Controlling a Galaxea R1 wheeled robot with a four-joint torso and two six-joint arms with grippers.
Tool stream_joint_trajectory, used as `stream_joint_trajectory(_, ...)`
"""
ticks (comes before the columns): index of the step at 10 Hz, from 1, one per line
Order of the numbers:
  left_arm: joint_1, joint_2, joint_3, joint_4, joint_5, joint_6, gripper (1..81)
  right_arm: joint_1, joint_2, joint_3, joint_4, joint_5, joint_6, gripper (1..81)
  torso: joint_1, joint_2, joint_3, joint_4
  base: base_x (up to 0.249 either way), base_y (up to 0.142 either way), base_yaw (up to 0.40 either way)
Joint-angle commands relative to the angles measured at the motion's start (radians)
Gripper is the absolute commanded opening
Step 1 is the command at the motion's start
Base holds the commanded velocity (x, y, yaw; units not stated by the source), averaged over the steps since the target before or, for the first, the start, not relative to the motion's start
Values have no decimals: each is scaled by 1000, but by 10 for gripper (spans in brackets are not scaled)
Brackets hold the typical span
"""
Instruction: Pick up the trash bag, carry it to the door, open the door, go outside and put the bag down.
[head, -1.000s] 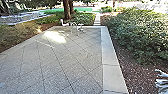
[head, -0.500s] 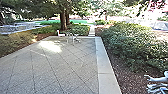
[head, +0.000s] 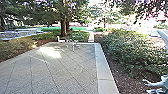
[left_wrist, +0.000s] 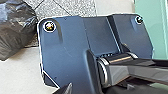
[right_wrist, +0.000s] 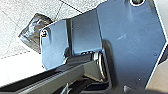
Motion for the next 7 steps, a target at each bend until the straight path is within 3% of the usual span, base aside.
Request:
stream_joint_trajectory(1,-27,8,-2,-6,-25,-1,811,34,18,-6,-4,-63,1,811,2,0,-1,0,0,0,0)
stream_joint_trajectory(2,-13,13,0,-5,-99,-3,811,34,36,-33,-11,-63,-2,811,2,0,0,0,0,0,0)
stream_joint_trajectory(5,18,22,-2,-9,-158,-4,811,34,72,-78,-16,-65,-7,811,2,-1,-1,0,0,0,0)
stream_joint_trajectory(7,27,33,-2,-11,-246,-6,811,36,89,-102,-19,-65,-8,811,2,-1,0,0,0,0,0)
